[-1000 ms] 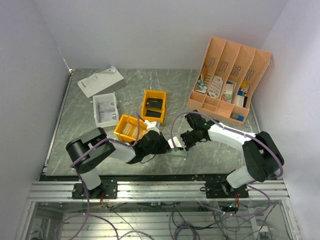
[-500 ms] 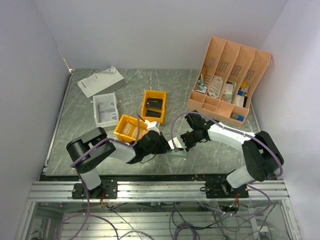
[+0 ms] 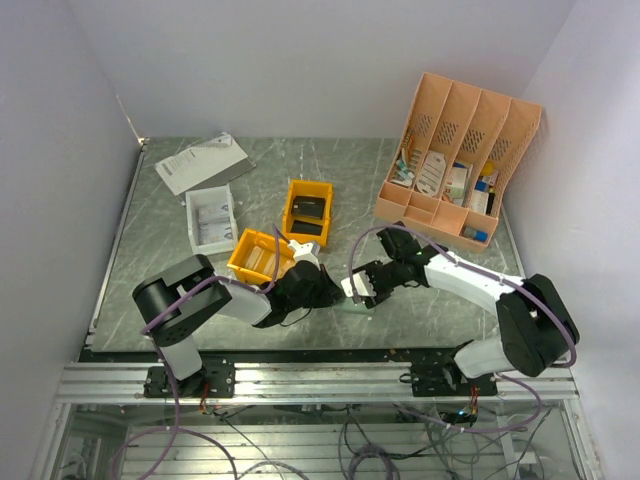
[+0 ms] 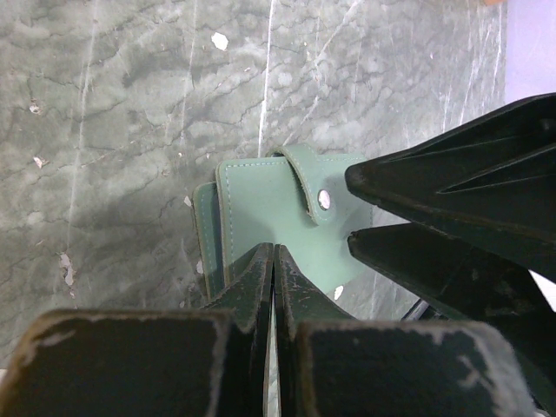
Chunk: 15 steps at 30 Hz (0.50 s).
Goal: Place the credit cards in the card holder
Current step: Close the card holder at the center of the board.
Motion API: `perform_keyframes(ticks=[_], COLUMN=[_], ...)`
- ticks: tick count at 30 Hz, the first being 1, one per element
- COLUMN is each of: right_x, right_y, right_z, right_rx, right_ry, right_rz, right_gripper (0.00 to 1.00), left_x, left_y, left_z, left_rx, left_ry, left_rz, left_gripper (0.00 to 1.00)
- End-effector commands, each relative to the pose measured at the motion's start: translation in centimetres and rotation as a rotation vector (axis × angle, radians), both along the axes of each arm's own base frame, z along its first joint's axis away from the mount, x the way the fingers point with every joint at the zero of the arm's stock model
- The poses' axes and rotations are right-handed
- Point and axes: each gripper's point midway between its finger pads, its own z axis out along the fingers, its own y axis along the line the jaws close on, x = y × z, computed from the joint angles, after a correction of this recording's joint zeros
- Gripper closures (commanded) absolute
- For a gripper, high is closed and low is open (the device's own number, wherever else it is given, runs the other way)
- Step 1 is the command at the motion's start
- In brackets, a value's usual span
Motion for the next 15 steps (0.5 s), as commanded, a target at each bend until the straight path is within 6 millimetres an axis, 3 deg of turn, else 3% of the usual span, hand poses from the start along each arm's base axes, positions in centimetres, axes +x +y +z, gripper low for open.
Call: perform_keyframes(ticks=[1,15], right_x=[0.0,0.4], right_y=[0.6,0.7], right_z=[-0.4,-2.0], right_rx=[0.036,-0.016], right_ry=[0.011,0.027], right_rz=[-0.004,-0.033], right_gripper=[0.52,0.65], left_x=[-1.0,-1.2], left_y=[1.1,1.1], left_z=[-2.5,-2.6], left_rx=[0.068,0.057], left_ry=[0.048,0.051], left_rz=[-0.025,-0.028], left_gripper=[0.93,0.93])
